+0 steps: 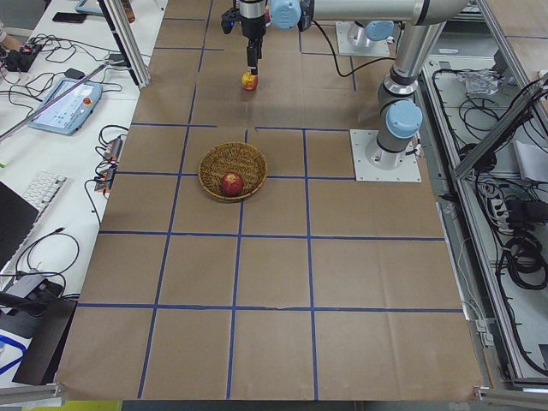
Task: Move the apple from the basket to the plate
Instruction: 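Open the left gripper and lift it back over the basket, then reach the right gripper to the apple at table center and grasp it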
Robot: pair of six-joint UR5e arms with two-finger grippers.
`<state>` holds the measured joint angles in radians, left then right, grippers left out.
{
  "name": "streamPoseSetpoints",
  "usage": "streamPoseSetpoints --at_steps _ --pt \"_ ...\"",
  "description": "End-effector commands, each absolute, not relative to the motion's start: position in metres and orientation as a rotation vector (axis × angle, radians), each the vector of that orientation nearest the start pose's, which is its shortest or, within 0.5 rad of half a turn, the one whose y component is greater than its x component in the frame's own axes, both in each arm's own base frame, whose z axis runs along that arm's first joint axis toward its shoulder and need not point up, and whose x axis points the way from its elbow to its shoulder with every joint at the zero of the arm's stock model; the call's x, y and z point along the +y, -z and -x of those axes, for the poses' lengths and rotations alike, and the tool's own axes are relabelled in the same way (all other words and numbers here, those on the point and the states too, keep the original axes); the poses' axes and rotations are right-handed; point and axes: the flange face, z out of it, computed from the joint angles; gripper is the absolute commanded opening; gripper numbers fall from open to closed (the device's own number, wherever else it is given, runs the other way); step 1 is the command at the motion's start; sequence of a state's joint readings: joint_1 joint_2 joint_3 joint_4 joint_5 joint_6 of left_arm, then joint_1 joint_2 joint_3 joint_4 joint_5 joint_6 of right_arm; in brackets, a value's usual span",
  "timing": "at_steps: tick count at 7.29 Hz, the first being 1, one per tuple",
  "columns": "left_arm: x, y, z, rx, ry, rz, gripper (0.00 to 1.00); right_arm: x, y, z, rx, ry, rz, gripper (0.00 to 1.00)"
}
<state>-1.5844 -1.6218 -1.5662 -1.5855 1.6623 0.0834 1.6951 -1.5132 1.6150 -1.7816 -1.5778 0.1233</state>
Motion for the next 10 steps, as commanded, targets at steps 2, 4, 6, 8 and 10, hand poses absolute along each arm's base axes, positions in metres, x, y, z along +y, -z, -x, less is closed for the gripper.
streamPoseSetpoints --at_steps 2,4,6,8,10 --pt "-0.496 -0.467 0.114 3.084 -0.124 -0.101 0.99 -0.532 -0.411 -0.313 3.113 0.181 -0.092 1.00" --pt "-0.495 -0.467 0.114 3.087 -0.126 -0.096 0.99 -0.542 -0.354 -0.357 3.121 0.136 -0.107 1.00" --pt "-0.494 -0.467 0.115 3.088 -0.128 -0.098 0.99 -0.538 -0.319 -0.375 3.126 0.106 -0.116 1.00" --pt "-0.495 -0.468 0.116 3.090 -0.121 -0.121 0.99 -0.539 -0.258 -0.374 3.135 0.170 -0.105 1.00" --pt "-0.495 -0.469 0.114 3.088 -0.117 -0.124 0.99 -0.528 -0.207 -0.366 3.135 0.245 -0.102 1.00"
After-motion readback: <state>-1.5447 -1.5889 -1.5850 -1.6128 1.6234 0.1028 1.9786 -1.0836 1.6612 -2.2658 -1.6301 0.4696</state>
